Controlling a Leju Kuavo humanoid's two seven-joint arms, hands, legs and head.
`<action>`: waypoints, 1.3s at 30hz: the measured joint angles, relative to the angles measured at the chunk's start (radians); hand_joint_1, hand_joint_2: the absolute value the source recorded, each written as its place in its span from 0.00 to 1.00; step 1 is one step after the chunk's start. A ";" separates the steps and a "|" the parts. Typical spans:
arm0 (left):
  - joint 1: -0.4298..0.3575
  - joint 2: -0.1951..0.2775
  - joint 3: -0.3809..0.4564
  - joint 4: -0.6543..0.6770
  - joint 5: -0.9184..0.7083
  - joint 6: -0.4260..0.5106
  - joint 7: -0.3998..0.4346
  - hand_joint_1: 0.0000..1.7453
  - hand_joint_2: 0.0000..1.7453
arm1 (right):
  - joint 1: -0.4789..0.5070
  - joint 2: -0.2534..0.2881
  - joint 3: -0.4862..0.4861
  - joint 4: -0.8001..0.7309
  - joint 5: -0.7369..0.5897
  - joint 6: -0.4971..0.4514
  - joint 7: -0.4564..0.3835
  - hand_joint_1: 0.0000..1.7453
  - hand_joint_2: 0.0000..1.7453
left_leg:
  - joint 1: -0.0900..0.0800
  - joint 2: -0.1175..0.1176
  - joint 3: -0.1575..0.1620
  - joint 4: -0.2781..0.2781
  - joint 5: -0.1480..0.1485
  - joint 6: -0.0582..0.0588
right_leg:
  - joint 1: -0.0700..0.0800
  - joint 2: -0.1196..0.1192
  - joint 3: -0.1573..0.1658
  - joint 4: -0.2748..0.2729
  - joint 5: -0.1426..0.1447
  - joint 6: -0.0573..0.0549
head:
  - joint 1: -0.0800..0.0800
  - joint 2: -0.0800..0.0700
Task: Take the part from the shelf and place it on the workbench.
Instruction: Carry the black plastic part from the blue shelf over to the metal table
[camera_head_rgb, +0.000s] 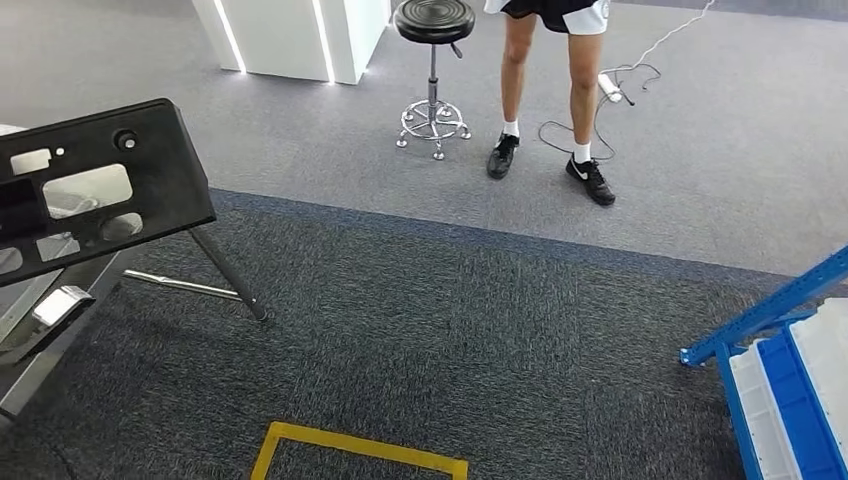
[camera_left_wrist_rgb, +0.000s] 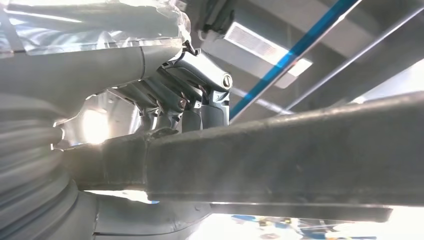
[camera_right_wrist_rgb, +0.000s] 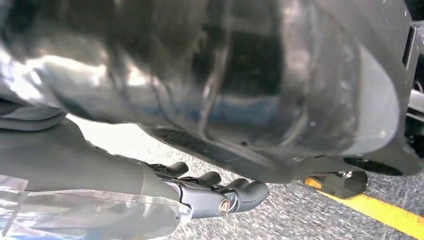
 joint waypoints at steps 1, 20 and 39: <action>-0.003 0.000 0.000 0.004 0.004 0.001 0.001 1.00 1.00 | 0.000 0.000 0.000 0.000 0.000 0.000 0.001 0.00 0.00 | -0.003 0.015 0.015 -0.028 0.005 0.007 | 0.003 -0.010 0.002 0.004 -0.004 0.005 | 0.000 0.000; -0.050 -0.006 -0.028 0.062 0.038 0.000 0.010 1.00 1.00 | -0.007 -0.006 0.000 0.001 -0.006 0.000 0.003 0.00 0.00 | -0.007 -0.202 -0.002 -0.043 0.023 0.030 | 0.008 0.165 -0.019 -0.009 0.030 -0.015 | 0.000 0.000; -0.115 -0.013 -0.074 0.108 0.055 -0.008 0.015 1.00 1.00 | -0.007 -0.006 -0.001 0.004 -0.016 0.000 0.001 0.00 0.00 | 0.000 -0.064 0.000 -0.031 0.015 0.047 | -0.013 0.091 -0.071 0.182 -0.116 0.042 | 0.001 0.000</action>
